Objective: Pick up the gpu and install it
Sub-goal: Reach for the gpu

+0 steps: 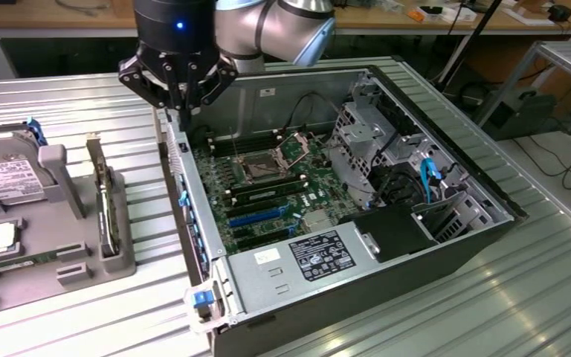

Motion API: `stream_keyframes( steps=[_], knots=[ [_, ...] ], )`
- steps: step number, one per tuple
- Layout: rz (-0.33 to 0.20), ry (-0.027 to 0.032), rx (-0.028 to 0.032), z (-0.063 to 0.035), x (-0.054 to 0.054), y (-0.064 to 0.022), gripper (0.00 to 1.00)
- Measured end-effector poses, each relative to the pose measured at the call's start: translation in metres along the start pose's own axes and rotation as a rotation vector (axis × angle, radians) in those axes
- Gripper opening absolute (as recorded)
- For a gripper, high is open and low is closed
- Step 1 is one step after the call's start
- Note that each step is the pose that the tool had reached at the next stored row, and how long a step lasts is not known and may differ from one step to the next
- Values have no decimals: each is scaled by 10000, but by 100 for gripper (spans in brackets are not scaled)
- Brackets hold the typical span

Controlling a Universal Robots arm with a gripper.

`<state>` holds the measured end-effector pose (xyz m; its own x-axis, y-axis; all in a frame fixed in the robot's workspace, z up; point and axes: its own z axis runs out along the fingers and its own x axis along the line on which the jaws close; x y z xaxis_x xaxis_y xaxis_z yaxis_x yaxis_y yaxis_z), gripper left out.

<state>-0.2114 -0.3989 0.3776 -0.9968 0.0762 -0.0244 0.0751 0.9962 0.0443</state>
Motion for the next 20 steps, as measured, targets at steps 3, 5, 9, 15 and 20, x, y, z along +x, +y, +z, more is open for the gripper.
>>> stream_keyframes(
  steps=[3,5,9,15,20],
  knots=[
    [-1,-1,0,3,30,-3,11],
    [-1,0,0,5,60,-5,11],
    [0,-1,-1,11,140,-11,11],
    [0,-1,-1,15,204,-16,11],
    [-1,-1,0,18,253,-20,11]
  ],
)
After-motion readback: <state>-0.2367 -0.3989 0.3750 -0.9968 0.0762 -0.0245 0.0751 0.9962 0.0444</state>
